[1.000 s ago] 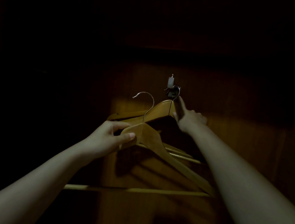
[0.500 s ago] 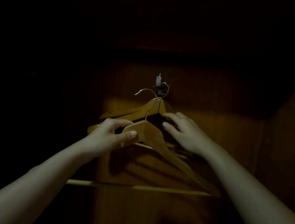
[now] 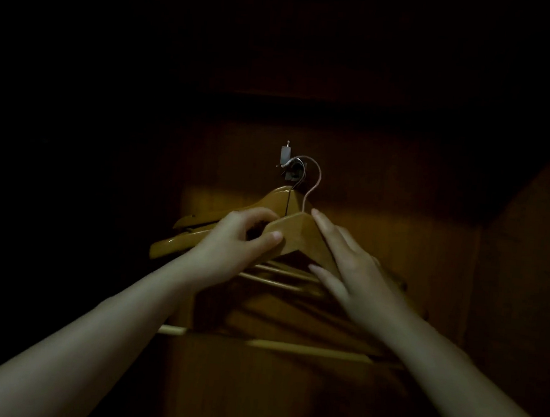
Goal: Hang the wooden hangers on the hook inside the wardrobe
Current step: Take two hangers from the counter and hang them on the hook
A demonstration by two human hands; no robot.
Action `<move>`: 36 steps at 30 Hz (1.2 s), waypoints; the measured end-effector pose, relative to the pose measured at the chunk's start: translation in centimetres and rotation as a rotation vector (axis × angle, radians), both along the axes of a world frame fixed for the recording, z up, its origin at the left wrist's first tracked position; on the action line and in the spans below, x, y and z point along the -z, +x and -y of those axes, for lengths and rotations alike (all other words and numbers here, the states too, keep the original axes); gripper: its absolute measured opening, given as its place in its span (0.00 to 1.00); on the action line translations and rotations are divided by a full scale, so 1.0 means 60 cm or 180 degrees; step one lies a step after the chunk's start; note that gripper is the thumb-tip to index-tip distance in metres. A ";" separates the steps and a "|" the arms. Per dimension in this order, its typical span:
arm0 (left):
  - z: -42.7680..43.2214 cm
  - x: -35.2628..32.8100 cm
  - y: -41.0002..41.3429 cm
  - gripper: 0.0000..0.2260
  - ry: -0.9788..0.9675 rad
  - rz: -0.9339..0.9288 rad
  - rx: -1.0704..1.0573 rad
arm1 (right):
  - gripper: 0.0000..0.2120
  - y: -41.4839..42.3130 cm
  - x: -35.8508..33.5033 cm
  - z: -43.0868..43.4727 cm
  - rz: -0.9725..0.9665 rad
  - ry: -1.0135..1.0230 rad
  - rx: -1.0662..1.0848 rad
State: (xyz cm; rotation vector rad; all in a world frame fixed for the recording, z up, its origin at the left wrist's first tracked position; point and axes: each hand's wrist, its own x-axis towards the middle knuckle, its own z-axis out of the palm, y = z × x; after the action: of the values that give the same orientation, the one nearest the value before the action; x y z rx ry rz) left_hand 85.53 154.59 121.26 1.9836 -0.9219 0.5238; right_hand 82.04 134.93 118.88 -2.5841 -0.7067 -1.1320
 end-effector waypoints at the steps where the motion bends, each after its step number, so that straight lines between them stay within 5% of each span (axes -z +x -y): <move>1: 0.003 0.001 0.006 0.12 0.0181 0.0341 -0.0263 | 0.37 0.004 -0.004 0.005 -0.0027 0.0111 0.0029; 4: 0.009 0.005 0.026 0.20 0.0747 0.1297 -0.0916 | 0.34 0.022 -0.020 0.024 -0.0085 0.0435 0.0105; 7: 0.014 -0.008 0.061 0.17 0.0872 0.1651 -0.1047 | 0.34 0.055 -0.042 0.033 -0.0135 0.0550 0.0268; 18: 0.004 -0.040 0.171 0.18 0.1151 0.0737 -0.1512 | 0.33 0.164 -0.097 -0.013 -0.0388 0.0268 0.0497; 36: 0.014 0.041 0.213 0.15 0.0557 0.1427 -0.1927 | 0.30 0.178 -0.048 -0.019 0.0108 -0.0326 0.1226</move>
State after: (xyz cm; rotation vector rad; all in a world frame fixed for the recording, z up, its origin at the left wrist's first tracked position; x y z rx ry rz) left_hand 98.30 153.76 118.81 2.3533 -0.6183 1.3058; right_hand 92.74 136.09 121.75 -2.8766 -0.2826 -1.2757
